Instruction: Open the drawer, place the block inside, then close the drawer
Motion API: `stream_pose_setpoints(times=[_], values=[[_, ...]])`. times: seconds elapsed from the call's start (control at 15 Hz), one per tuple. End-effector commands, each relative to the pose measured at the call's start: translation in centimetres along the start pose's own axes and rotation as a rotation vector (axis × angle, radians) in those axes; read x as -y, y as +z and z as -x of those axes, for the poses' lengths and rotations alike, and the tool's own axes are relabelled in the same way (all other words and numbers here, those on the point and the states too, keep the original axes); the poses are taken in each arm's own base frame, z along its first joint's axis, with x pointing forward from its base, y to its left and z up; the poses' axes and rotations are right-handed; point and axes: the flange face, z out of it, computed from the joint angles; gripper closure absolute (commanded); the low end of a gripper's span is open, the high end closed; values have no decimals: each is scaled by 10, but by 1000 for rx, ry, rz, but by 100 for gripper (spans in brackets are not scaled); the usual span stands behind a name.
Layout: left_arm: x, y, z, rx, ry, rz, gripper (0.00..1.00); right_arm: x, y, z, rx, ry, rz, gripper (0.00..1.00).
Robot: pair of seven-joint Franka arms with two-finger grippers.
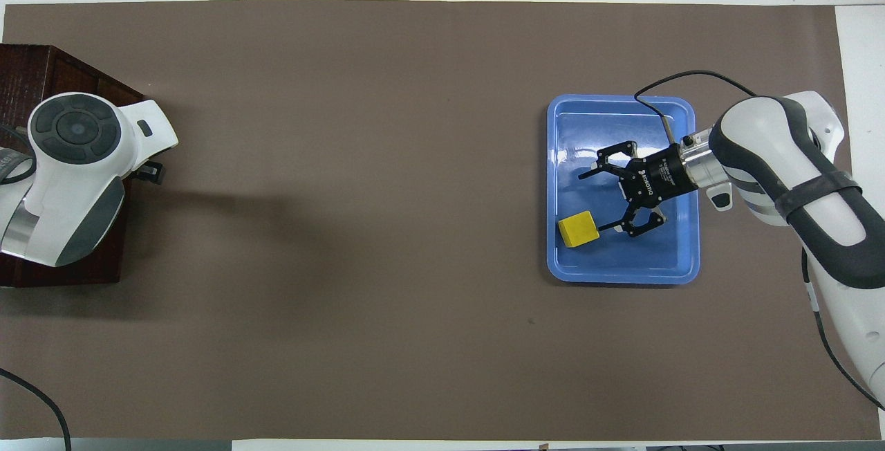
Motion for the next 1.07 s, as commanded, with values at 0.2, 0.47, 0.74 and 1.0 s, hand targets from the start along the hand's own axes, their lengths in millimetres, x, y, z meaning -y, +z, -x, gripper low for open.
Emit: stream_pose_setpoints(times=[0.2,0.47,0.74,1.0], values=[[-5,12,2,-29,11,-5,0,-22,2,2,36,-23,7,0],[-9,9,0,-33,9,-3,0,-38,4,9,39,-34,14,0],[-18,12,2,-41,16,4,0,-45,6,5,31,-55,10,0],[-39,0,-3,-56,49,6,0,-39,2,0,-16,-66,-30,0]])
